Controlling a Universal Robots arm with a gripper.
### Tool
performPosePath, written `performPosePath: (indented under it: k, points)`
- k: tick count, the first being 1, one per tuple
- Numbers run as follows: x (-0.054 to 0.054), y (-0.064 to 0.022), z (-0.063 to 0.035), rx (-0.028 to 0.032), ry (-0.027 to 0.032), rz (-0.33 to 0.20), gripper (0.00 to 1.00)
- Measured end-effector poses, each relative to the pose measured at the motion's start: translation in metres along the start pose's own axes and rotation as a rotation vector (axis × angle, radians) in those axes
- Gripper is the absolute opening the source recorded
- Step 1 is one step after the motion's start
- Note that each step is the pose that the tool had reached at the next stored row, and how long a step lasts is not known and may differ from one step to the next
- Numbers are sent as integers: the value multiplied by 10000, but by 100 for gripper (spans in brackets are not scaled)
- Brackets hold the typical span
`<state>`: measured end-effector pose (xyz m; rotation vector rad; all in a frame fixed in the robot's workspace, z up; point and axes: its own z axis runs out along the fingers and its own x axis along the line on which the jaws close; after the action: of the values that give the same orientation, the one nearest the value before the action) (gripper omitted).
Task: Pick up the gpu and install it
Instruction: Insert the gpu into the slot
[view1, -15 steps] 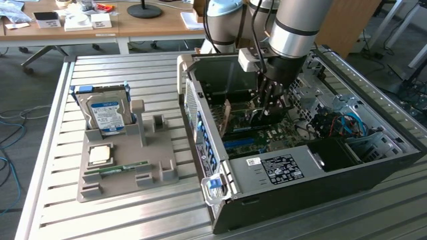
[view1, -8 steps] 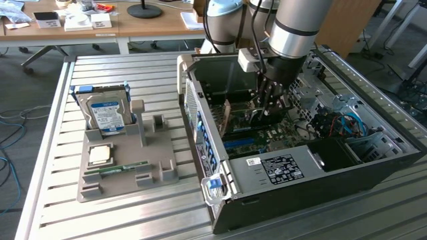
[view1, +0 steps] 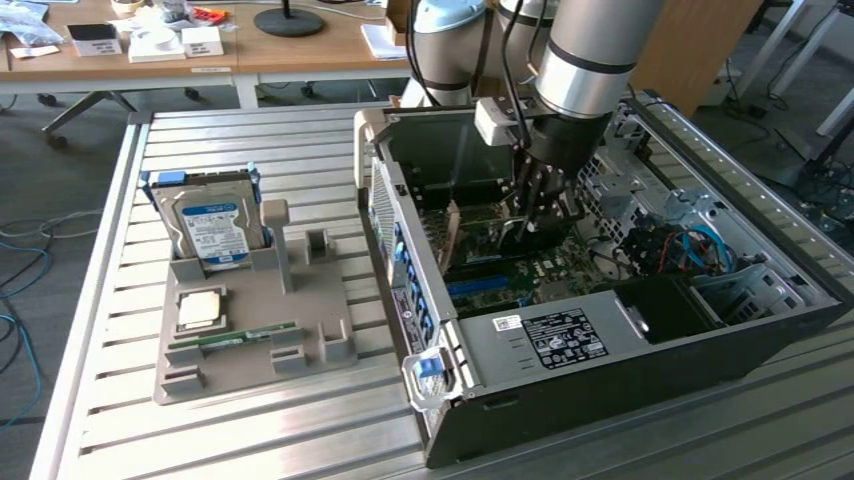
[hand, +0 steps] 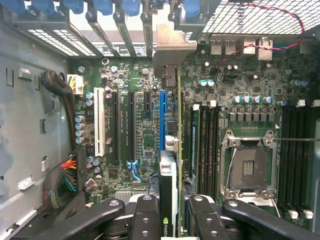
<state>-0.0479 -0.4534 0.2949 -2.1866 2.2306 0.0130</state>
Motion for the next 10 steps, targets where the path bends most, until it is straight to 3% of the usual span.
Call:
performPosePath:
  k: [10]
  points:
    - [0, 0, 13, 0, 1, 0, 27]
